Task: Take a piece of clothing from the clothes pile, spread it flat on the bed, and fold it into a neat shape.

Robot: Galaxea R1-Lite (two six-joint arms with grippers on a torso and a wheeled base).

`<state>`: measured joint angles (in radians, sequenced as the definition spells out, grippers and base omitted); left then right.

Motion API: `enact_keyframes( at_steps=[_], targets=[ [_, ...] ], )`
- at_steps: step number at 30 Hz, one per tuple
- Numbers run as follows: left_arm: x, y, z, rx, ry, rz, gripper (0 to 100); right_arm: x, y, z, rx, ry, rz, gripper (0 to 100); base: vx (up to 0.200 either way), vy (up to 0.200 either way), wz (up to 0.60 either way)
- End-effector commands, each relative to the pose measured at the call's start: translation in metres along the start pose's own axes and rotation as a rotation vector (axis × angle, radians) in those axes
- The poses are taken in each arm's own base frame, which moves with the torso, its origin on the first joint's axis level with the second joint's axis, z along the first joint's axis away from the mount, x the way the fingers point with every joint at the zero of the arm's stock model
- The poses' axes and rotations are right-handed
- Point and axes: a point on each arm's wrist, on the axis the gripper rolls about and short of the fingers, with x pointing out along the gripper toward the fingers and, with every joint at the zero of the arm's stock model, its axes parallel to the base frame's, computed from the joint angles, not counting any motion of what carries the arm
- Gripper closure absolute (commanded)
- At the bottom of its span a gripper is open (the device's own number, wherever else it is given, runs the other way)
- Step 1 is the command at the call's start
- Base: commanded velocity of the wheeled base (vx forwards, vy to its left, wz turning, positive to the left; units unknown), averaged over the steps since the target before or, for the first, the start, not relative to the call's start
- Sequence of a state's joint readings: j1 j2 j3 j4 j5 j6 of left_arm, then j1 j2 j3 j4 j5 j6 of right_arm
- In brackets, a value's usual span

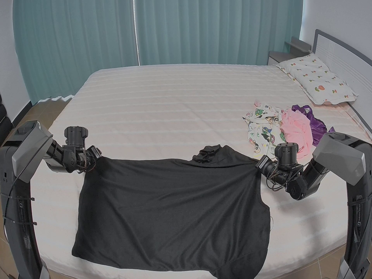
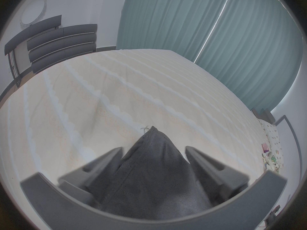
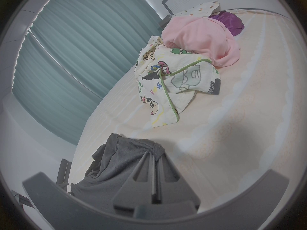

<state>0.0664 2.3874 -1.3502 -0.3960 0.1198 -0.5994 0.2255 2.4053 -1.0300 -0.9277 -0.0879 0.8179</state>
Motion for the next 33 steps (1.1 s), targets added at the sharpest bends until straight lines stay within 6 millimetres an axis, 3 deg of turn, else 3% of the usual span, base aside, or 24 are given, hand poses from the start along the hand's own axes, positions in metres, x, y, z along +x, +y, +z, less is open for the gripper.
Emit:
enact_keyframes(
  at_steps=[1,9,20,30,31,33],
  targets=[
    [0.0,-0.003,-0.003,0.007,0.006,-0.007,100,-0.001,0.001,0.001,0.003,-0.002,0.002,100,0.0,0.0,0.0],
    [0.003,-0.011,-0.011,0.021,0.015,-0.021,100,-0.001,0.004,0.005,0.005,-0.029,0.027,100,0.0,0.0,0.0],
    [0.004,-0.022,0.005,-0.019,-0.076,-0.026,100,0.0,0.023,0.06,-0.015,-0.191,0.105,100,0.0,0.0,0.0],
    [0.006,-0.023,-0.005,-0.002,-0.035,-0.028,100,0.014,-0.005,0.034,-0.068,-0.12,0.028,100,0.0,0.0,0.0],
    [0.006,-0.023,-0.008,0.004,-0.028,-0.029,0,0.016,-0.009,0.03,-0.067,-0.111,0.019,100,0.0,0.0,0.0],
    [0.006,-0.024,-0.009,0.006,-0.025,-0.036,0,0.017,-0.01,0.028,-0.068,-0.107,0.017,100,0.0,0.0,0.0]
  ],
)
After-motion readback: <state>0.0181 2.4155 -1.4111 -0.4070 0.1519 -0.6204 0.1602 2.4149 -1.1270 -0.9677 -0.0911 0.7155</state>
